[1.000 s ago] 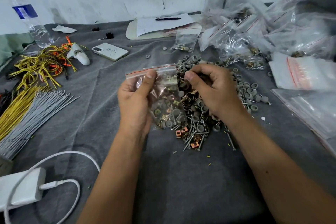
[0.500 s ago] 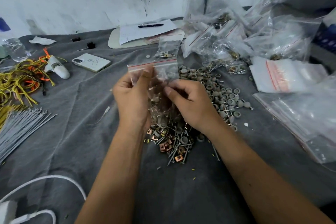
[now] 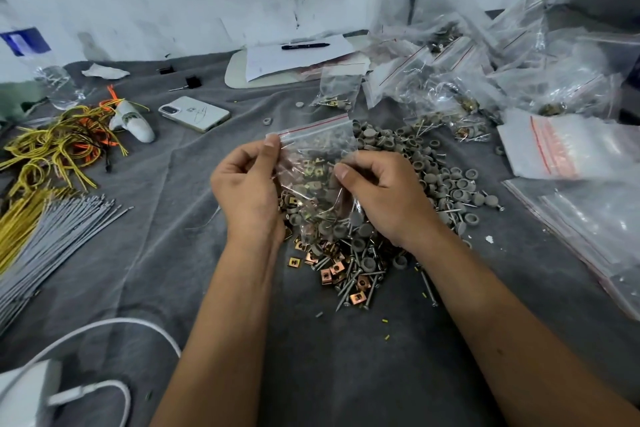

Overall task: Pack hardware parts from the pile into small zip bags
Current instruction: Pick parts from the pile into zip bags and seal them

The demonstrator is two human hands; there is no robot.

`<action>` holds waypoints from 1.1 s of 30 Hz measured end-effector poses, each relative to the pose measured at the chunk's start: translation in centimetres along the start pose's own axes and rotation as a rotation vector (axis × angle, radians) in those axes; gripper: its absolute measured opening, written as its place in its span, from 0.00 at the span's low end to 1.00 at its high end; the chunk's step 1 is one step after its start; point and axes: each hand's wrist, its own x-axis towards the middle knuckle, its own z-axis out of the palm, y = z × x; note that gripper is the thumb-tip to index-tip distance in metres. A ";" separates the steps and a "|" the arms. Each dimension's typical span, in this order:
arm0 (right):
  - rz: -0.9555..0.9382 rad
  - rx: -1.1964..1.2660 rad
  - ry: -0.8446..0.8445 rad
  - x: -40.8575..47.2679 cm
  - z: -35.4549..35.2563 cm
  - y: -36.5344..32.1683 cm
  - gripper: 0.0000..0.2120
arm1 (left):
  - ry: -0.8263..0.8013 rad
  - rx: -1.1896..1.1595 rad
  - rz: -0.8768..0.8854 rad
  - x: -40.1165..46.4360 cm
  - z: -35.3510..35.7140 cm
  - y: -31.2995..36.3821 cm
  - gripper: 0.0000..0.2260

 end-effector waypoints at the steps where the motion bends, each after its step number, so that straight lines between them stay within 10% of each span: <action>1: 0.003 0.013 0.000 -0.1 0.0 0.0 0.12 | 0.010 0.010 0.019 0.0 0.1 0.0 0.08; 7: -0.032 0.051 0.126 -0.1 0.0 -0.5 0.13 | 0.054 0.056 0.105 -0.6 2.3 0.4 0.08; 17: 0.019 0.056 0.520 5.7 -8.3 -0.1 0.14 | -0.384 0.544 0.004 -0.6 11.3 -1.8 0.03; 21: 0.141 -0.040 0.588 11.2 -13.4 1.8 0.07 | -0.336 0.665 0.108 1.7 18.0 -2.7 0.14; 23: 0.226 -0.252 0.584 12.6 -15.2 3.3 0.19 | -0.328 0.922 0.217 2.4 19.7 -4.0 0.23; 26: 0.083 -0.761 0.476 12.4 -16.0 5.6 0.20 | -0.536 1.234 0.378 2.4 20.7 -6.2 0.19; 30: 0.003 -0.939 -0.025 11.2 -15.4 8.2 0.09 | -0.885 1.530 0.337 2.4 21.5 -8.7 0.13; 33: 0.080 -0.996 -0.078 11.8 -15.8 8.1 0.10 | -0.974 1.639 0.318 3.1 22.5 -9.3 0.14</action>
